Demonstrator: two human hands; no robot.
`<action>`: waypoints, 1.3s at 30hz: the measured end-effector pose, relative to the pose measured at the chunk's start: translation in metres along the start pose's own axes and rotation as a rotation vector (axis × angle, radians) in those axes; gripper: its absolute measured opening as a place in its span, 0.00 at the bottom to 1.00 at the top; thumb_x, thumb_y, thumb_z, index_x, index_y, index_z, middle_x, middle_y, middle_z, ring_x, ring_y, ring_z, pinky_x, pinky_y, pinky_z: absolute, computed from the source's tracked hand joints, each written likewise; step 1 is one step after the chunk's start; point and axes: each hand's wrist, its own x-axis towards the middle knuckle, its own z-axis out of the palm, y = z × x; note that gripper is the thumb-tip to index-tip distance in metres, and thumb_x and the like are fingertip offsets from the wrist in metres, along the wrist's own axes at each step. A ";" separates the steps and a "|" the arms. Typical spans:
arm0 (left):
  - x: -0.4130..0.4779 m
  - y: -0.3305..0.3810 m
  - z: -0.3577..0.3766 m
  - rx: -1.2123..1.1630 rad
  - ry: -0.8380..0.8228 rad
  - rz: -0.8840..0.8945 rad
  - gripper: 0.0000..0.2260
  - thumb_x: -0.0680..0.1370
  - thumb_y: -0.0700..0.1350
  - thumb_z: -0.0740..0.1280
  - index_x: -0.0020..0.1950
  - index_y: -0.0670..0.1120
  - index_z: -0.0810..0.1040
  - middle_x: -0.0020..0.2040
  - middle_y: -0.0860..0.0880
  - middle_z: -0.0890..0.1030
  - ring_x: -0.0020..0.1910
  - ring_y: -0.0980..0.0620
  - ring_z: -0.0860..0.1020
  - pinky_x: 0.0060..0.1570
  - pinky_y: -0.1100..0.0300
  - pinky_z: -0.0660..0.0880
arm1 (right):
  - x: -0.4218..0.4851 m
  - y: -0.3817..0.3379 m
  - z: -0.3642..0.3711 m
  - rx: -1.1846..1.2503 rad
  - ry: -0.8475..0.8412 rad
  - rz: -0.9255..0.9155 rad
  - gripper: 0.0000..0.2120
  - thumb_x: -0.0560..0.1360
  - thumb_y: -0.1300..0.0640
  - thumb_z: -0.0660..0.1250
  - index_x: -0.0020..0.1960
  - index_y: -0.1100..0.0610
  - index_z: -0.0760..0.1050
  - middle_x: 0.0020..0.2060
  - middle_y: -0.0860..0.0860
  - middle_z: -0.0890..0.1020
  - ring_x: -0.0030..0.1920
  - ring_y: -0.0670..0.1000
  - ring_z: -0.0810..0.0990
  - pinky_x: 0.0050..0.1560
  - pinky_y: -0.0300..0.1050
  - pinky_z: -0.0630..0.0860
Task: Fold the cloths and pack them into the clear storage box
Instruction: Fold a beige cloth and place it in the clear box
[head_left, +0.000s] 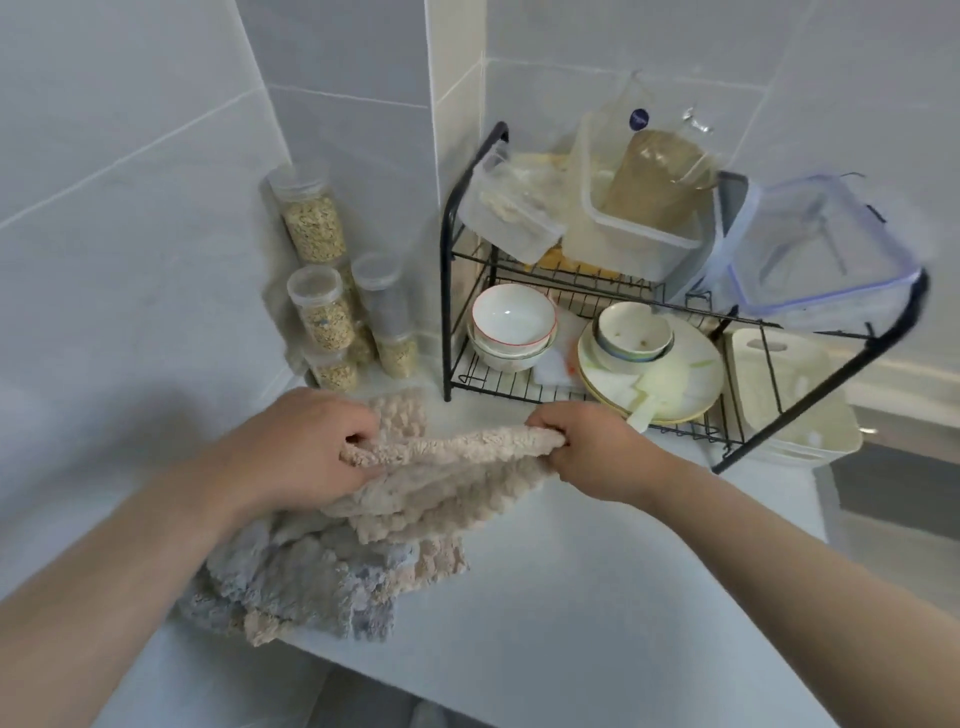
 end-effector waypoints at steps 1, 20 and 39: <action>0.009 0.019 -0.001 -0.072 -0.029 0.006 0.16 0.71 0.62 0.70 0.35 0.54 0.68 0.36 0.56 0.73 0.35 0.57 0.70 0.33 0.61 0.64 | -0.019 0.009 -0.012 0.009 0.001 0.037 0.15 0.71 0.66 0.62 0.38 0.46 0.72 0.34 0.42 0.77 0.34 0.37 0.75 0.36 0.33 0.71; 0.018 0.201 0.158 0.153 -0.265 0.471 0.08 0.72 0.57 0.60 0.43 0.53 0.70 0.47 0.54 0.74 0.51 0.51 0.75 0.43 0.57 0.63 | -0.241 0.164 0.037 -0.206 -0.098 0.185 0.14 0.79 0.48 0.61 0.53 0.55 0.81 0.56 0.55 0.78 0.59 0.54 0.72 0.63 0.41 0.66; 0.116 0.155 0.201 -0.148 -0.002 0.000 0.10 0.80 0.46 0.61 0.59 0.47 0.78 0.59 0.50 0.75 0.58 0.46 0.71 0.53 0.54 0.71 | -0.097 0.212 0.028 -0.105 0.081 0.678 0.11 0.75 0.59 0.63 0.57 0.57 0.72 0.52 0.55 0.79 0.46 0.56 0.78 0.42 0.46 0.76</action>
